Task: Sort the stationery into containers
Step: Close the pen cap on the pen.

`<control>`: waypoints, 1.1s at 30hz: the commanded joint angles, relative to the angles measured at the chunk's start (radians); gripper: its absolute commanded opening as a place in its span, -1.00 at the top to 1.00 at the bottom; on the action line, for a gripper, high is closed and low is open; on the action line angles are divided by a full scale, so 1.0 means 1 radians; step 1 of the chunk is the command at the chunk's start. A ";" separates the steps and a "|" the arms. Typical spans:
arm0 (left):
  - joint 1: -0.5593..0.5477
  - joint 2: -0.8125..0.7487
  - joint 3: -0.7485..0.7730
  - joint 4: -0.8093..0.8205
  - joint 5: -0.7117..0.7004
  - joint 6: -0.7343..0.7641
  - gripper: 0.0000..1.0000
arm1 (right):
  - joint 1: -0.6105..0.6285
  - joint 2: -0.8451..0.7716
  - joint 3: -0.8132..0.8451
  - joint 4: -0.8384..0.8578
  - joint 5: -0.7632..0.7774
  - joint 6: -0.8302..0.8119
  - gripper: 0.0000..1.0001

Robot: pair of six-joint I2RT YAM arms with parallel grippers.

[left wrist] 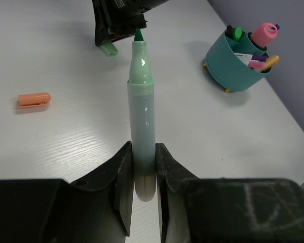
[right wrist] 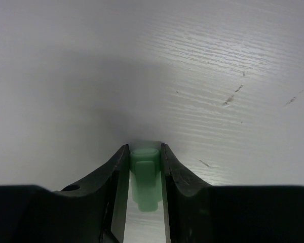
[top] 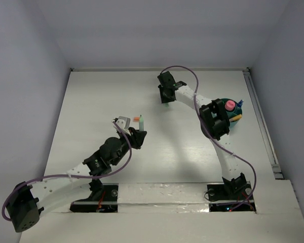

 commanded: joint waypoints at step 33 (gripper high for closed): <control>-0.198 0.561 0.246 0.302 0.121 -0.122 1.00 | 0.015 -1.189 -1.192 0.667 -0.093 0.431 1.00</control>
